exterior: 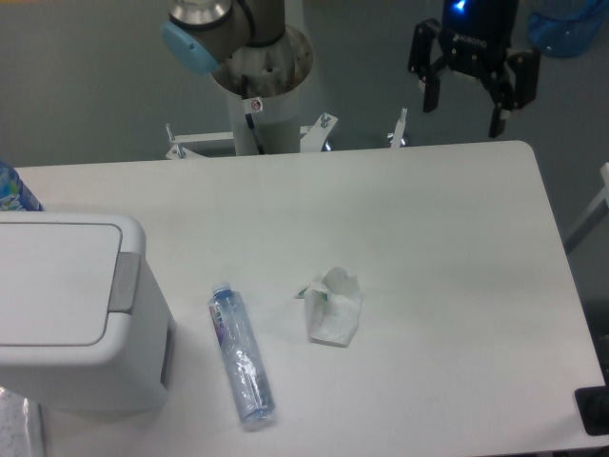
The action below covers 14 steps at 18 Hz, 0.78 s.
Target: Open the trash can
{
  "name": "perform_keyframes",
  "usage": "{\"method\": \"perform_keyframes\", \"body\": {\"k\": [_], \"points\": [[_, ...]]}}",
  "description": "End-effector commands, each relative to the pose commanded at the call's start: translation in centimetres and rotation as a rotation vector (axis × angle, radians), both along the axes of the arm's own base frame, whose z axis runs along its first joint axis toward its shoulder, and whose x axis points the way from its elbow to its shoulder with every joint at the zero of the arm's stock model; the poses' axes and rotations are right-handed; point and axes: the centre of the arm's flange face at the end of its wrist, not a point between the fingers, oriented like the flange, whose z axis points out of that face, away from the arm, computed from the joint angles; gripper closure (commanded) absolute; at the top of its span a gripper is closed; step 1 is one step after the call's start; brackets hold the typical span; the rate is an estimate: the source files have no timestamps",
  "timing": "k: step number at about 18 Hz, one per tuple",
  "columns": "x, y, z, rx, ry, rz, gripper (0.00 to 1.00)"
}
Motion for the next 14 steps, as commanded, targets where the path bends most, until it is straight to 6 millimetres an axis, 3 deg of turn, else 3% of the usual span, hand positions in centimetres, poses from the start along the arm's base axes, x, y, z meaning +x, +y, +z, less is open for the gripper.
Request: {"method": "perform_keyframes", "body": {"k": [6,14], "points": [[0.6,1.0,0.4,0.017,-0.019,0.052,0.0],[5.1,8.6,0.3,0.133,-0.091,0.237,0.0]]}}
